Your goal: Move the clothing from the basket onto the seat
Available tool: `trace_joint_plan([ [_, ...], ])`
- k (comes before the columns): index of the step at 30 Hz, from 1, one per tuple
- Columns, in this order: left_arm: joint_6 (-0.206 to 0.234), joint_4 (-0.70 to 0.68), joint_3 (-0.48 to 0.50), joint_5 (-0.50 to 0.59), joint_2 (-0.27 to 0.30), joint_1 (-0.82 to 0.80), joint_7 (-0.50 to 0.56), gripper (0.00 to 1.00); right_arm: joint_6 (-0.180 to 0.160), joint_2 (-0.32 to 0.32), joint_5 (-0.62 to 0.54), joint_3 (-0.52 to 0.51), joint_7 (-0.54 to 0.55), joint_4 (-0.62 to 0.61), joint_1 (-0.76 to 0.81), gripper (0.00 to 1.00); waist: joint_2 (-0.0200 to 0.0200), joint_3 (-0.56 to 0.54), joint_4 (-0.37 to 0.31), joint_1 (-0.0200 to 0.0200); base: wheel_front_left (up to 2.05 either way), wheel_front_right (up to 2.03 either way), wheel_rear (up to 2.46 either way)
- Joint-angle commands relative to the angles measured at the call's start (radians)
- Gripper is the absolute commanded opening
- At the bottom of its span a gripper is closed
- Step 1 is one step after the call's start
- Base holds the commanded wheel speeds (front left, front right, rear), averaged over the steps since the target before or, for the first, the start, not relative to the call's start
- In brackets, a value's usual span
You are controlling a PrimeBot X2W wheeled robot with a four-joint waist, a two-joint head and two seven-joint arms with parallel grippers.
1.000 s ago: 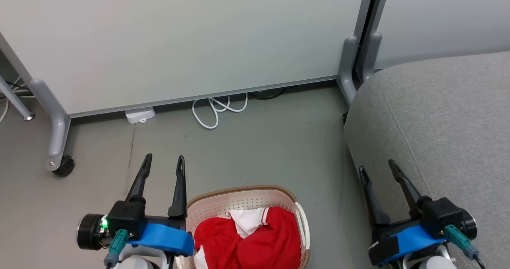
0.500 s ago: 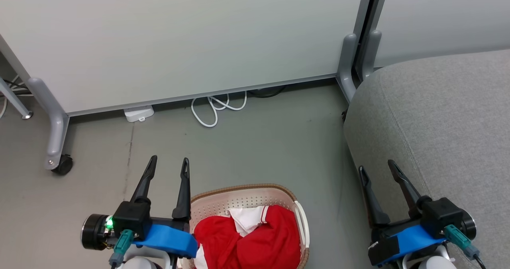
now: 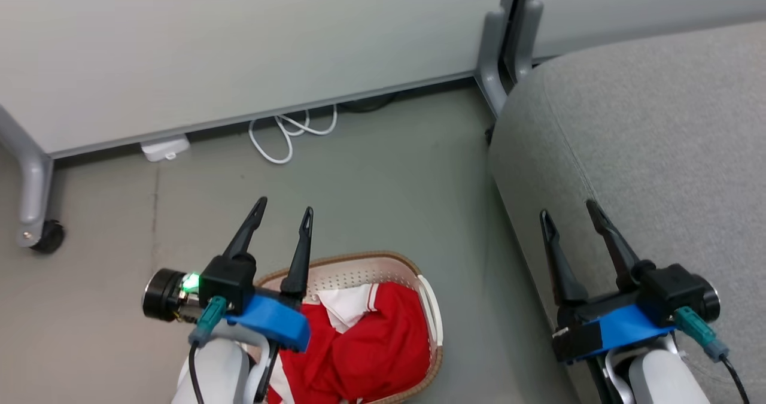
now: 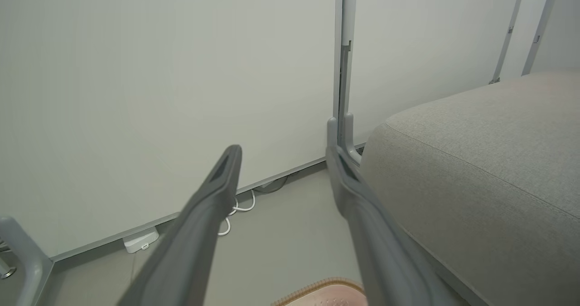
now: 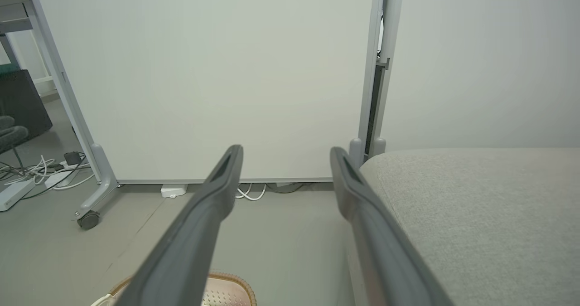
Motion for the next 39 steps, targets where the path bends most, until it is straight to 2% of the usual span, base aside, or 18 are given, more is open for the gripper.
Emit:
trace_joint_plan([
  [1,-0.006,0.012,-0.003,0.005,0.007,-0.036,-0.003,1.00,0.000,-0.004,-0.001,0.003,-0.003,-0.008,-0.025,1.00,0.0000,0.042,-0.038,0.0000,0.00,0.00,0.00],
  [6,-0.013,0.122,-0.041,-0.003,0.025,-0.130,-0.003,1.00,0.000,-0.004,0.008,0.014,-0.003,-0.039,-0.087,1.00,0.0000,0.138,-0.099,0.0000,0.00,0.00,0.00],
  [12,-0.014,0.292,-0.156,-0.021,0.057,-0.262,-0.003,1.00,0.000,-0.003,0.023,0.019,-0.003,-0.072,-0.151,1.00,0.0000,0.251,-0.149,0.0000,0.00,0.00,0.00],
  [19,-0.014,0.539,-0.292,-0.090,0.073,-0.387,0.018,1.00,0.000,-0.003,0.026,0.026,-0.003,-0.100,-0.198,1.00,0.0000,0.344,-0.185,0.0000,0.00,0.00,0.00],
  [26,-0.014,0.712,-0.428,-0.158,0.061,-0.502,0.035,1.00,0.000,-0.003,0.002,0.029,-0.003,-0.134,-0.235,1.00,0.0000,0.450,-0.195,0.0000,0.00,0.00,0.00],
  [34,-0.014,0.828,-0.554,-0.208,0.070,-0.608,0.129,1.00,0.000,-0.003,-0.010,0.034,-0.003,-0.180,-0.284,1.00,0.0000,0.581,-0.209,0.0000,0.00,0.00,0.00],
  [39,-0.014,0.864,-0.612,-0.240,0.085,-0.668,0.229,1.00,0.000,-0.003,-0.018,0.033,-0.003,-0.214,-0.305,1.00,0.0000,0.659,-0.210,0.0000,0.00,0.00,0.00],
])
